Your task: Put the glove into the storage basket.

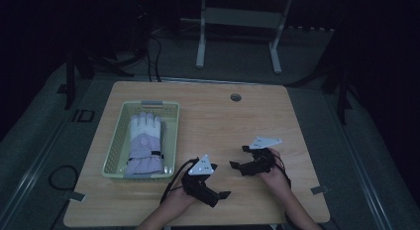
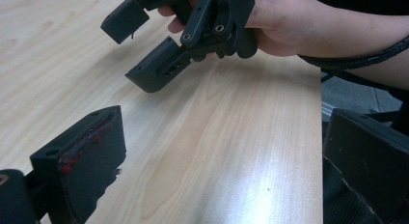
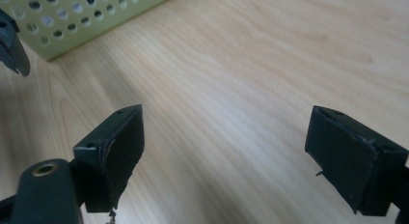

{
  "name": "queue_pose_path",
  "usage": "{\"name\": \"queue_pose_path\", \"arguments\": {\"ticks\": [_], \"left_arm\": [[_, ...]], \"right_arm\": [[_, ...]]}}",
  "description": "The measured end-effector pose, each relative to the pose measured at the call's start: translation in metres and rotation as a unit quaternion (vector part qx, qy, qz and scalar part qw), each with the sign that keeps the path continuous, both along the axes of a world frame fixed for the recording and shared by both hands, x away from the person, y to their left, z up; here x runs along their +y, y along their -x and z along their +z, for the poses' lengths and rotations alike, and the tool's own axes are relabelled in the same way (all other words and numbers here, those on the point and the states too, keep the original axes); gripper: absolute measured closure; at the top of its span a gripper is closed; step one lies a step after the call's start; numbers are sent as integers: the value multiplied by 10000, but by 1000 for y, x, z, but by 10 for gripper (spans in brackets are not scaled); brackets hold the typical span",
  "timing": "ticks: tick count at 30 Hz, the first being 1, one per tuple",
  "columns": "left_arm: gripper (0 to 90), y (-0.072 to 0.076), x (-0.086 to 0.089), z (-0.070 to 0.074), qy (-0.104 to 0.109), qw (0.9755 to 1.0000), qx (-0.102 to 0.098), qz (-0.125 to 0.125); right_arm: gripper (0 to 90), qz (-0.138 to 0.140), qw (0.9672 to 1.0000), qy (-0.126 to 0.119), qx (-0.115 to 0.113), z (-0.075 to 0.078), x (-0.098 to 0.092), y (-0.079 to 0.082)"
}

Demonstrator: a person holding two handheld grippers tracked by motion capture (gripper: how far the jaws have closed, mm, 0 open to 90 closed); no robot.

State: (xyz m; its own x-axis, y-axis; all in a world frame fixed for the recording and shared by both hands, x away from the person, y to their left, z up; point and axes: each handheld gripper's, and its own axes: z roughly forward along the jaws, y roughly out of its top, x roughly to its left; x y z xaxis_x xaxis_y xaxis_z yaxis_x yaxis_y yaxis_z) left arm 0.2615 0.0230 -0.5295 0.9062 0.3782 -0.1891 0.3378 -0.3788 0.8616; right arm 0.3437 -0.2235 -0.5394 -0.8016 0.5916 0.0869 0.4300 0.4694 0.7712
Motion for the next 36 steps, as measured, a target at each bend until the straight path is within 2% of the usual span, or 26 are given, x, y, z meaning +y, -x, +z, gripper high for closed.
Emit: {"name": "queue_pose_path", "arguments": {"ticks": [4,7,12,16,18,19,20,25,27,31,33,36], "left_arm": [[18,3,-8,-6,-96,9999,32,-88],[18,4,-15,-13,-119,9996,196,-184],[18,7,-27,-21,-179,9991,195,-322],[17,7,-33,-26,-216,9989,205,-375],[18,8,-34,-27,-211,9988,216,-386],[18,8,-37,-29,-223,9986,245,-414],[18,8,-38,-30,-255,9984,260,-436],[18,8,-45,-35,-279,9979,319,-499],[18,8,-48,-36,-241,9979,310,-516],[18,8,-52,-34,-187,9984,189,-504],[18,8,-54,-34,-138,9984,198,-516],[18,10,-56,-33,-186,9982,102,-555]], "right_arm": [[138,-16,10000,39,-31,-4,-10,4],[138,-71,9999,96,-20,-5,-17,8],[137,-133,9998,174,-8,-7,-27,14],[138,-177,9998,103,-60,-10,-36,19],[138,-195,9997,71,-135,-11,-38,21],[138,-216,9994,71,-243,-12,-40,24],[138,-221,9991,127,-328,-14,-43,28],[137,-327,9987,261,-302,-20,-51,31],[137,-368,9987,223,-261,-22,-53,31],[136,-521,9979,66,-368,-21,-59,33],[134,-648,9967,137,-462,-21,-60,35],[134,-745,9957,182,-514,-21,-60,36]]}}
